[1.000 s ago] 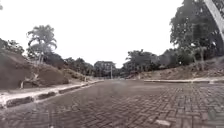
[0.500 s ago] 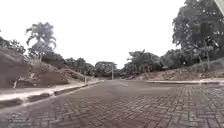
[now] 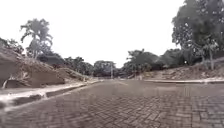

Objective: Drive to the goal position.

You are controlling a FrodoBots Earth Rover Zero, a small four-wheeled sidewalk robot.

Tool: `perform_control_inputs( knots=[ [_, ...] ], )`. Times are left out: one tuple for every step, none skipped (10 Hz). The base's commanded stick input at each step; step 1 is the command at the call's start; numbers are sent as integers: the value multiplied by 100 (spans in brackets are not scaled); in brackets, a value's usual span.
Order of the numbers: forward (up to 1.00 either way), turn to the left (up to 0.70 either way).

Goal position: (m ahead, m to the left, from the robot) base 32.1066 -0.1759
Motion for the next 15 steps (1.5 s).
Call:
perform_control_inputs(
  knots=[
    [100,0],
    [100,0],
    [100,0],
    [100,0],
    [100,0],
    [100,0],
    [100,0],
    [100,0],
    [100,0],
    [100,0],
    [100,0],
    [100,0],
    [100,0],
    [100,0],
    [100,0]
  ],
)
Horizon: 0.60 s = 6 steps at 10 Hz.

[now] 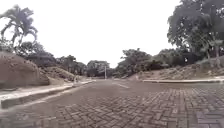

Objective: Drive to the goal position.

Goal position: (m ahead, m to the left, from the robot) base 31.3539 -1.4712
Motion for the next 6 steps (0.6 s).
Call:
perform_control_inputs(
  knots=[
    [100,0],
    [100,0],
    [100,0],
    [100,0],
    [100,0],
    [100,0]
  ],
)
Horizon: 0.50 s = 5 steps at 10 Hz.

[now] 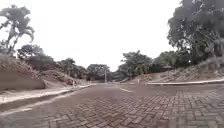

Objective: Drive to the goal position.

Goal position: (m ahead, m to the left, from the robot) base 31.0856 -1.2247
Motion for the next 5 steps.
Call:
perform_control_inputs(
  knots=[
    [100,0],
    [100,0],
    [100,0],
    [100,0],
    [100,0]
  ],
)
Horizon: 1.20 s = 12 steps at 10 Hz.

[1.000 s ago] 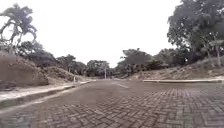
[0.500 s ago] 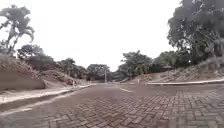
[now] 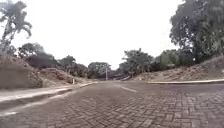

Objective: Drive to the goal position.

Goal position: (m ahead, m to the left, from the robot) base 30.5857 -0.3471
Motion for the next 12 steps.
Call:
perform_control_inputs(
  knots=[
    [100,0],
    [100,0],
    [100,0],
    [100,0],
    [100,0],
    [100,0],
    [100,0],
    [100,0],
    [100,0],
    [100,0],
    [100,0],
    [100,0]
  ],
)
